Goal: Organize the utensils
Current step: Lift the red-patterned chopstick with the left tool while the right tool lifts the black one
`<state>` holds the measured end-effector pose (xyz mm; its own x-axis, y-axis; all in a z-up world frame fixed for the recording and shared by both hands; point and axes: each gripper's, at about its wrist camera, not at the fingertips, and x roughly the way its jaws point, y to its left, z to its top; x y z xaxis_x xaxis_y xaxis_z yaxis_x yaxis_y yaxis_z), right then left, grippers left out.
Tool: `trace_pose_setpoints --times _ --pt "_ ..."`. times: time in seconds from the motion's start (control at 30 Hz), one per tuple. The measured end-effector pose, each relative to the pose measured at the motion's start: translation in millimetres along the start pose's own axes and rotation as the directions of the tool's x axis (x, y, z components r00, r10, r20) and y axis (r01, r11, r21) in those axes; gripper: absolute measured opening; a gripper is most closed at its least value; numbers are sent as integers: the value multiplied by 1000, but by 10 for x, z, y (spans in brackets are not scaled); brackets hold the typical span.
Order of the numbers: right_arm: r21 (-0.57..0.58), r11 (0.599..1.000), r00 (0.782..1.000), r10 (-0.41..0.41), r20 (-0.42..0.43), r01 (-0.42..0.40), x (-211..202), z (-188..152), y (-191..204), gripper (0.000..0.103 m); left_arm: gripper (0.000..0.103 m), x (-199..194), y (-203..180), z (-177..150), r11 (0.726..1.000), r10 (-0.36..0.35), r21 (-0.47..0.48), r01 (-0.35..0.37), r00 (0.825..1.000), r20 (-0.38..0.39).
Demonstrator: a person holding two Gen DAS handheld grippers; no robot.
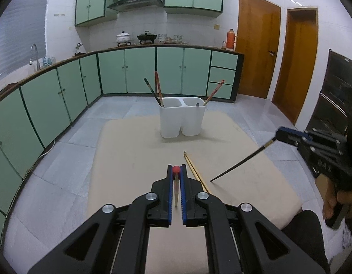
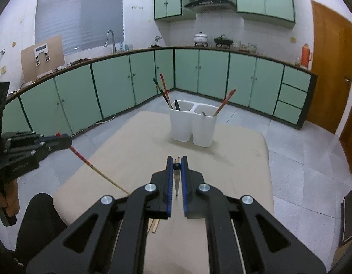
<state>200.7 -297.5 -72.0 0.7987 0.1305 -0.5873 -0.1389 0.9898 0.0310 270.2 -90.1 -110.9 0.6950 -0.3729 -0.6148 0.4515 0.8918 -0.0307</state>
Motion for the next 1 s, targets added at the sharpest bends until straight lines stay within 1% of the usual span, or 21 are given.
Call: trace_pose_setpoints --times 0.17,0.3,0.53,0.77,1.0 --pt "-34 999 999 18 -44 -20 187 268 -21 6 6 60 -6 47 1000 -7 17 7 1000 -7" --pt "-64 998 997 22 -72 -27 345 427 7 6 6 124 6 119 1000 -25 16 25 1000 -17" --pt "-57 997 991 49 -123 -57 502 637 -55 6 6 191 29 243 999 -45 26 46 998 -32" --pt "-50 997 990 54 -134 -61 378 811 -122 6 6 204 58 452 997 -72 27 73 997 -38" --pt "-45 998 990 48 -132 -54 208 972 -190 6 6 221 182 802 995 -98 18 99 994 -41"
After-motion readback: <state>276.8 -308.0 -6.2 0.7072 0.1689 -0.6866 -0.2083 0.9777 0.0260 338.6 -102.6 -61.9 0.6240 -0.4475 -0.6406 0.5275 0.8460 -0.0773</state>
